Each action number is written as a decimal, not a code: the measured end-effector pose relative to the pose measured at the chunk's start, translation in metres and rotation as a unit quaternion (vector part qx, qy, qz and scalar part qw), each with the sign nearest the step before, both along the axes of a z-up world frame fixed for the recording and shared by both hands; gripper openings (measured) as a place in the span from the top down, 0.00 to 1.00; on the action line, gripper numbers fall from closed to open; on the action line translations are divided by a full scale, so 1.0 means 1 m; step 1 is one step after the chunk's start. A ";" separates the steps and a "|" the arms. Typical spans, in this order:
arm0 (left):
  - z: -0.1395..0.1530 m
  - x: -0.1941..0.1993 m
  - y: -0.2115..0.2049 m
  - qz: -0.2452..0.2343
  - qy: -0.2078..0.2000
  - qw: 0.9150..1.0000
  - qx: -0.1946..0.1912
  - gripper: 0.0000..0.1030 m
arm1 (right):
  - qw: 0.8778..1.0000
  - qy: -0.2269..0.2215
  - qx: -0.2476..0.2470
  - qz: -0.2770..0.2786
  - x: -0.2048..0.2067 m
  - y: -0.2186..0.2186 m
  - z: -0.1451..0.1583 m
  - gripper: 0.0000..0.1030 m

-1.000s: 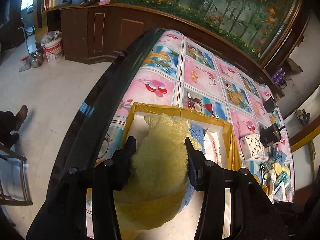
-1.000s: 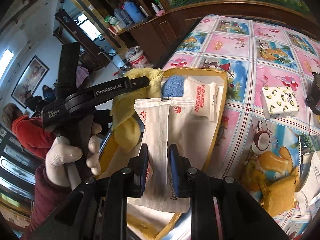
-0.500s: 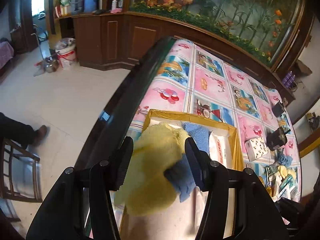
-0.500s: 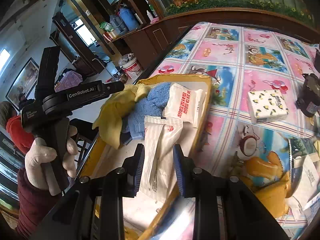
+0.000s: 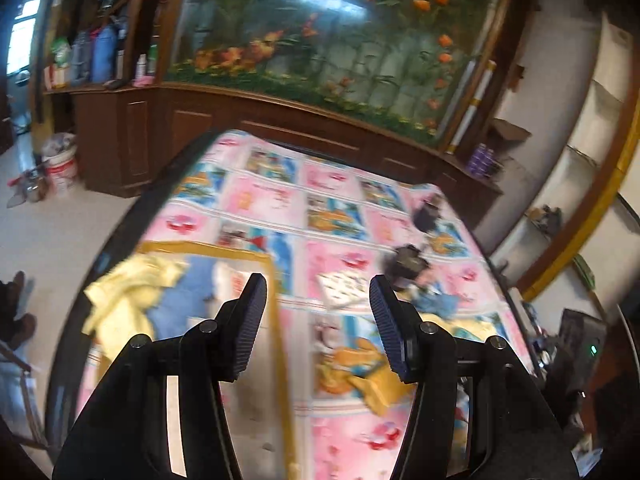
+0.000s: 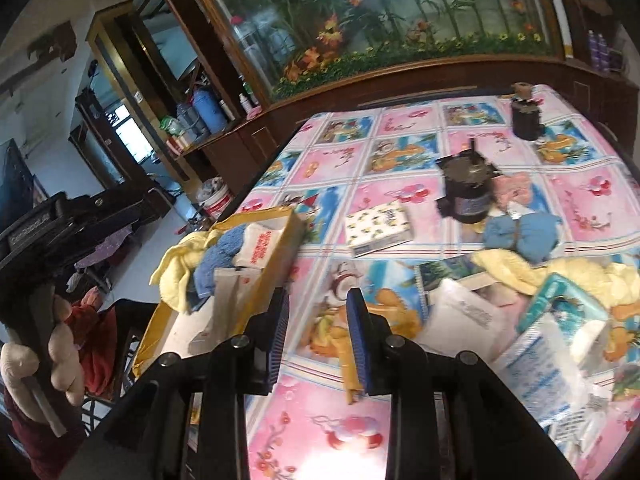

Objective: Organize soft objects
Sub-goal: 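Grasp the gold foil bag with the left gripper while the right gripper grasps a desiccant packet, then place the gold bag in the box with the left gripper while the right drops the desiccant packet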

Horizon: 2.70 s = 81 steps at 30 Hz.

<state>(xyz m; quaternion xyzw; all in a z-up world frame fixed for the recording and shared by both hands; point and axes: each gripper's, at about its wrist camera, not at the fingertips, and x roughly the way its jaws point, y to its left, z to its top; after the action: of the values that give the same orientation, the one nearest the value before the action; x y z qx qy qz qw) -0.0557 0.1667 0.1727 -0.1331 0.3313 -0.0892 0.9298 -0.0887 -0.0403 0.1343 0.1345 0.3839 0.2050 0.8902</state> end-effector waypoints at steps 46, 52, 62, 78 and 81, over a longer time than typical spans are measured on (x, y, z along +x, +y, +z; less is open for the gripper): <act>-0.130 0.000 -0.155 -0.195 0.169 0.966 -0.012 0.39 | 0.981 0.043 0.029 -0.185 -0.002 -0.211 -0.076 0.62; -0.154 0.002 -0.201 -0.205 0.174 0.961 0.063 0.36 | 0.993 0.062 0.035 -0.098 -0.008 -0.180 -0.062 0.63; -0.154 -0.013 -0.173 -0.200 0.151 0.967 0.037 0.57 | 0.989 0.096 -0.115 -0.010 -0.002 -0.101 -0.060 0.62; -0.145 -0.049 -0.172 -0.215 0.124 0.966 0.075 0.38 | 0.969 0.108 -0.220 0.011 0.003 -0.067 -0.077 0.48; -0.160 -0.051 -0.185 -0.225 0.137 0.958 0.113 0.35 | 0.976 0.109 -0.190 0.010 0.003 -0.073 -0.073 0.67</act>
<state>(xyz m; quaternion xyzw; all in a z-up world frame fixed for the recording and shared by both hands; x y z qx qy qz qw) -0.1068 -0.0180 0.0131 0.0401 0.4848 -0.2389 0.8404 -0.0857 -0.1136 0.0613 -0.0192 0.5115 0.1210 0.8505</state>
